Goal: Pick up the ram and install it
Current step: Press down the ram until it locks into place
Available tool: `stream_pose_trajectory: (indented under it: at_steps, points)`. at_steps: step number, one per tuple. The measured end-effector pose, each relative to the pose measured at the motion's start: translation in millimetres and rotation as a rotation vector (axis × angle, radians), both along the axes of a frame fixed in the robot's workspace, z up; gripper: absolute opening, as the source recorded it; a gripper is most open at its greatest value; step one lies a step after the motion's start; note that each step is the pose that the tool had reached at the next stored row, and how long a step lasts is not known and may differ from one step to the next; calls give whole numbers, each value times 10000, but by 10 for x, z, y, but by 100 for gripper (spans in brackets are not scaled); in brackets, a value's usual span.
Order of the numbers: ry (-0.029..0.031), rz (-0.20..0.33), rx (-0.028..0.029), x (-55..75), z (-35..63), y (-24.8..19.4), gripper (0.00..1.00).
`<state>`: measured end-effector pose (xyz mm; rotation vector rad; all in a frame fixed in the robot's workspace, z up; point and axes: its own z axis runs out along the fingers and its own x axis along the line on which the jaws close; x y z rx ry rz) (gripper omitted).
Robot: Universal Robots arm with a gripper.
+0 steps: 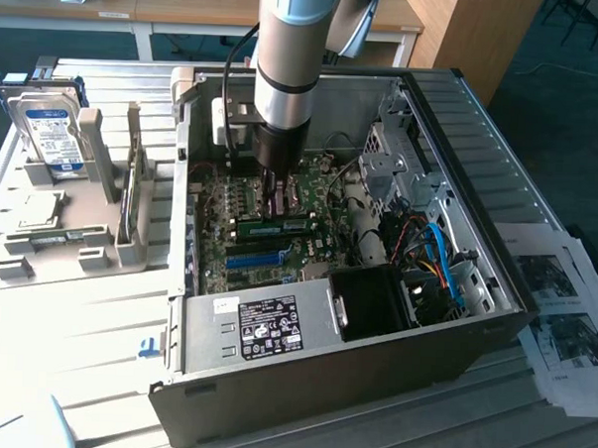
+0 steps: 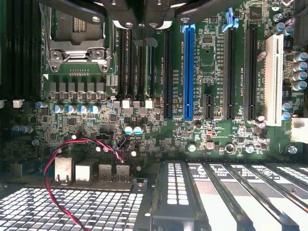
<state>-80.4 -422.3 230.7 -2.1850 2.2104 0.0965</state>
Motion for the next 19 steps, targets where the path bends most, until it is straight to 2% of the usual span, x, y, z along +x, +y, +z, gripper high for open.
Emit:
stream_pose_trajectory:
  at_steps: [19]
  points:
    - [-2,0,4,0,-25,-2,10]
